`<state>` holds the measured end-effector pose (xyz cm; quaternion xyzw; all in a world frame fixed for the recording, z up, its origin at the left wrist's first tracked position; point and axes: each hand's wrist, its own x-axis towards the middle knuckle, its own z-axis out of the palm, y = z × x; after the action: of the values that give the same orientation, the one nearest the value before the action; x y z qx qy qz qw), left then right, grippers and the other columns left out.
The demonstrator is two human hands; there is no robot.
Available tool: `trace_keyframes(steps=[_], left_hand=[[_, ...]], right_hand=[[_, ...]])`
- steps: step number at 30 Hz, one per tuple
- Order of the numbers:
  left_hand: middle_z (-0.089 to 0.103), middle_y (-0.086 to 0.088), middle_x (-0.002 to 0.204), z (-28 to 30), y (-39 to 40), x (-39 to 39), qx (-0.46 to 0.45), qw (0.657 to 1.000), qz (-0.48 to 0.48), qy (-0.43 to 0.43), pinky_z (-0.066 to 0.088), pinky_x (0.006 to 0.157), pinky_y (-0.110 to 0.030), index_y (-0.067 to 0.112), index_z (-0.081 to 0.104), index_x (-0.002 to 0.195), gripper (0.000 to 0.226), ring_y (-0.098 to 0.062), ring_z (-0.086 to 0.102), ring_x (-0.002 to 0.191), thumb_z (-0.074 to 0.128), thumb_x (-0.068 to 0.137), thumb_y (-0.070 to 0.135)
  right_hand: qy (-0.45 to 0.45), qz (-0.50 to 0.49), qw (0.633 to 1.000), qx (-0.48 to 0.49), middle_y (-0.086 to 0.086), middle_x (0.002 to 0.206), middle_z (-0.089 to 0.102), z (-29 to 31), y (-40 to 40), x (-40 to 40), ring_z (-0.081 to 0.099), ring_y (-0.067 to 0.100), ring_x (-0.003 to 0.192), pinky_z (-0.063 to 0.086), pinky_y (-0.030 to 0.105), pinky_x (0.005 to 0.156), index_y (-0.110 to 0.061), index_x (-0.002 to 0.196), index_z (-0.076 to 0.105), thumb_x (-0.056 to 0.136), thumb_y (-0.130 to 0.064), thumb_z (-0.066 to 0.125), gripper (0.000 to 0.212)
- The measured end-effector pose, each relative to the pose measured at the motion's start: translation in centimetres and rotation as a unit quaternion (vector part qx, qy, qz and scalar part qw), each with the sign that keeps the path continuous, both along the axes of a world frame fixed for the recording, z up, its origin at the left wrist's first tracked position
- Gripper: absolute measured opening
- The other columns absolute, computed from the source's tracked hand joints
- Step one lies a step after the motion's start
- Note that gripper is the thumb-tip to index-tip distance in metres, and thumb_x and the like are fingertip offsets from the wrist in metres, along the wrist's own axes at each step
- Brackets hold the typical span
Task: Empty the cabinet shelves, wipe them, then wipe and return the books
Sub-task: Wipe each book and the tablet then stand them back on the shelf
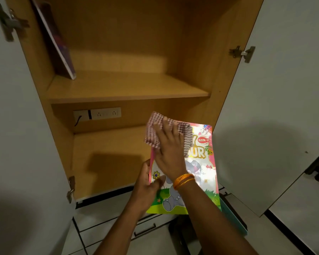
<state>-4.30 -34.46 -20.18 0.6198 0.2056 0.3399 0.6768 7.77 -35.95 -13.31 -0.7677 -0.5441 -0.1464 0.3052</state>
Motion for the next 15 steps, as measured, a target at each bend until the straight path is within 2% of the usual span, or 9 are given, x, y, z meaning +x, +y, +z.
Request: trace_keyframes(steps=[2,4,6,10,15], left_hand=[[0.064,0.017,0.13,0.1,0.3,-0.1,0.004,1.0,0.01,-0.011,0.053,0.093,-0.026,0.04,0.05,0.135,0.059,-0.001,0.06,0.121,0.062,0.095,-0.002],[0.064,0.01,0.134,0.0,0.5,-0.3,-0.016,0.999,0.03,-0.032,0.055,0.092,-0.027,0.035,0.051,0.135,0.067,-0.005,0.061,0.122,0.055,0.092,-0.015],[0.065,0.006,0.134,-0.2,0.9,-0.4,-0.026,0.997,0.059,-0.051,0.055,0.09,-0.025,0.026,0.051,0.139,0.065,-0.008,0.064,0.119,0.053,0.091,-0.018],[0.071,-0.004,0.122,-0.9,2.0,-0.8,-0.085,0.992,0.075,-0.055,0.057,0.081,-0.031,0.024,0.056,0.13,0.051,-0.019,0.07,0.108,0.064,0.09,-0.008],[0.074,0.0,0.117,-0.9,2.0,-1.0,-0.081,0.995,0.051,-0.032,0.058,0.083,-0.037,0.025,0.055,0.126,0.043,-0.022,0.072,0.106,0.063,0.094,-0.002]], right_hand=[[-0.034,0.05,0.998,-0.017,-0.003,0.169,0.004,-1.0,-0.4,-1.0,-0.006,0.029,0.155,0.004,0.055,0.123,-0.033,0.158,0.026,0.083,-0.034,0.04,0.076],[-0.063,0.087,0.994,-0.03,-0.005,0.169,0.003,-2.5,-1.4,-1.3,-0.008,0.026,0.155,0.003,0.053,0.123,-0.034,0.158,0.026,0.086,-0.03,0.046,0.075],[-0.07,0.099,0.992,-0.039,-0.007,0.169,0.006,-3.8,-2.6,-1.2,-0.006,0.024,0.156,0.005,0.053,0.123,-0.035,0.157,0.026,0.086,-0.027,0.051,0.076],[-0.052,0.056,0.997,-0.034,-0.007,0.168,0.011,-5.7,-4.8,0.5,-0.003,0.023,0.156,0.008,0.053,0.124,-0.036,0.156,0.029,0.085,-0.028,0.043,0.073],[0.032,-0.071,0.997,0.0,0.0,0.166,0.018,-4.7,-4.8,4.8,0.009,0.032,0.155,0.019,0.061,0.12,-0.028,0.153,0.039,0.086,-0.031,0.041,0.066]])
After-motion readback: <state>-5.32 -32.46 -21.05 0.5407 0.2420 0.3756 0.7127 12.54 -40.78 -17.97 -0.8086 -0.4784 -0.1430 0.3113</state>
